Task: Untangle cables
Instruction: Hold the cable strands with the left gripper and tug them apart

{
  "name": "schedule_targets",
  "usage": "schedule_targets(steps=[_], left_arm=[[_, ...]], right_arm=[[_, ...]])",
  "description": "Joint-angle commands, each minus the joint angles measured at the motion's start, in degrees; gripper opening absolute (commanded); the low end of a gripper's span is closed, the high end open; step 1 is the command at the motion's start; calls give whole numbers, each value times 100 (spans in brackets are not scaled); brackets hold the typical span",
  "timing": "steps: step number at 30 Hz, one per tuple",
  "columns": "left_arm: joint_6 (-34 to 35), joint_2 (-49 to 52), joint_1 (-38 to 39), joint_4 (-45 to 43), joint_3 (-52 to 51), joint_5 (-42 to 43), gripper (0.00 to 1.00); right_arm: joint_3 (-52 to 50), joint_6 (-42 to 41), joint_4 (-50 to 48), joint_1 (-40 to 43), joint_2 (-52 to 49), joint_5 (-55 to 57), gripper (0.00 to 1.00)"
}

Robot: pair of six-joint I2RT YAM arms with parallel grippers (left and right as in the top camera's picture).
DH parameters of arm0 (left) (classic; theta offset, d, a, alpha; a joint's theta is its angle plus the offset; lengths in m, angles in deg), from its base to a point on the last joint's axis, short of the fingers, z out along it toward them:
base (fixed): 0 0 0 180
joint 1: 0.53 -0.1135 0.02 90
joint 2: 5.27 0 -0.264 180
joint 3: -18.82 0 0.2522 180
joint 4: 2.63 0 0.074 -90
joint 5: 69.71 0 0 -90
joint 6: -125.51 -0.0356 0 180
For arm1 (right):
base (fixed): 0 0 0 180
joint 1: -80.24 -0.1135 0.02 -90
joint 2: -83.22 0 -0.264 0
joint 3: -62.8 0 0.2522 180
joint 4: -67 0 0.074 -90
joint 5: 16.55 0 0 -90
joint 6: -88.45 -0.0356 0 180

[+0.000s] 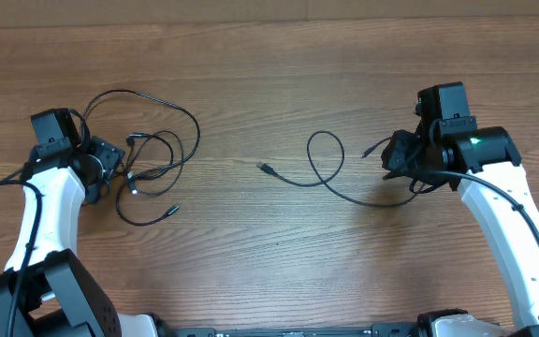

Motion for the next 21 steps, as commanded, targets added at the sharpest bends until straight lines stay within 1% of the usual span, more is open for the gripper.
schedule_targets(steps=[1, 5, 10, 14, 18, 21], left_arm=[[-245, 92, 116, 59, 81, -31, 74], [-319, 415, 297, 79, 76, -245, 75], [-319, 734, 466, 55, 76, -304, 75], [-352, 774, 492, 48, 76, -813, 79], [-782, 774, 490, -4, 79, -1132, 80], [-839, 774, 490, 129, 79, -1187, 79]], right_arm=[[98, 15, -33, 11, -7, -7, 51], [98, 15, -28, 11, -7, -9, 51], [98, 15, -17, 11, -7, -7, 51], [98, 17, -9, 11, -7, -7, 51], [98, 17, -11, 11, -7, -7, 51], [98, 17, -11, 11, -7, -7, 51]])
